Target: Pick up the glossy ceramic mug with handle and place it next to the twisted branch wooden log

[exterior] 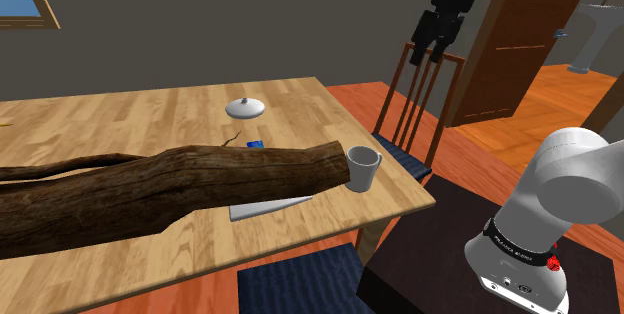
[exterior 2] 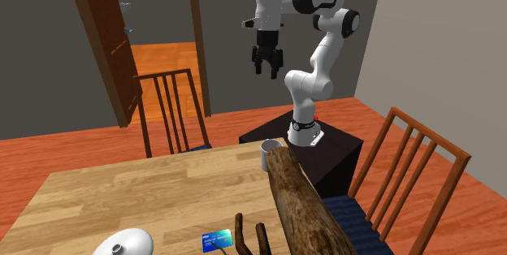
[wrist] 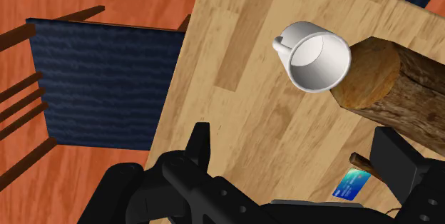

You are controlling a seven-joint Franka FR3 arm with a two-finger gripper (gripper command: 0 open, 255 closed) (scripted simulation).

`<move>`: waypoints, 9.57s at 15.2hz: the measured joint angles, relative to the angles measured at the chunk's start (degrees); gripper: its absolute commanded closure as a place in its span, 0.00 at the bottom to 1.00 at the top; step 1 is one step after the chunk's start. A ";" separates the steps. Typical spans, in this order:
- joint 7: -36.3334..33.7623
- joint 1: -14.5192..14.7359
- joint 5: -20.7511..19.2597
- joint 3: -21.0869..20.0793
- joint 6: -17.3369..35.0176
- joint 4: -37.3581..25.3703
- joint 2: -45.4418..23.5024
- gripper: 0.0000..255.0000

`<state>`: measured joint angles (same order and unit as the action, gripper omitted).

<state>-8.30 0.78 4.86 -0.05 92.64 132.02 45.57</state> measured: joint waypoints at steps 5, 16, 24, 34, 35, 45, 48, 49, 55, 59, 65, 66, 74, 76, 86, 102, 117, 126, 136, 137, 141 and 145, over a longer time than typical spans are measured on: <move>-1.16 0.29 0.43 -1.71 4.90 4.62 -1.12 0.00; -5.15 1.20 1.50 -7.44 24.51 16.37 -11.93 0.00; -6.71 1.59 1.92 -9.54 33.84 20.47 -17.77 0.00; -6.66 1.59 2.00 -9.71 36.44 21.78 -19.02 1.00; -6.66 1.59 2.00 -9.71 36.44 21.78 -19.02 1.00; -6.68 1.60 1.97 -9.63 35.31 21.26 -18.39 1.00; -6.70 1.57 1.85 -9.43 32.68 19.78 -17.24 1.00; -6.76 1.59 1.84 -9.40 31.84 19.35 -16.83 1.00; -6.84 1.55 1.60 -9.00 26.50 16.22 -14.62 1.00; -6.79 1.46 1.39 -8.65 23.00 13.93 -13.42 1.00; -6.94 1.34 1.10 -8.34 18.12 9.77 -12.69 1.00; -6.90 1.30 1.04 -8.23 17.28 9.11 -12.51 1.00; -7.17 1.20 0.74 -7.92 11.21 3.49 -12.07 1.00; -7.21 1.20 0.70 -7.82 9.71 2.34 -11.72 1.00; -7.51 0.94 0.23 -7.45 2.23 -6.67 -13.23 1.00; -9.95 0.34 -1.75 -9.33 -1.06 -29.09 -32.40 1.00; -13.32 1.89 -6.28 -11.15 -2.47 -55.34 -57.61 1.00; -13.03 1.51 -5.94 -11.03 5.08 -46.15 -55.94 1.00; -12.99 1.39 -5.88 -10.97 12.91 -37.99 -55.60 1.00; -12.95 1.35 -5.87 -10.95 13.69 -37.14 -55.53 1.00; -13.00 1.35 -5.91 -10.94 16.62 -34.36 -55.69 1.00; -12.93 1.28 -5.99 -10.86 19.64 -31.74 -56.11 1.00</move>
<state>-21.23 2.06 -1.13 -10.91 112.28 100.28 -10.54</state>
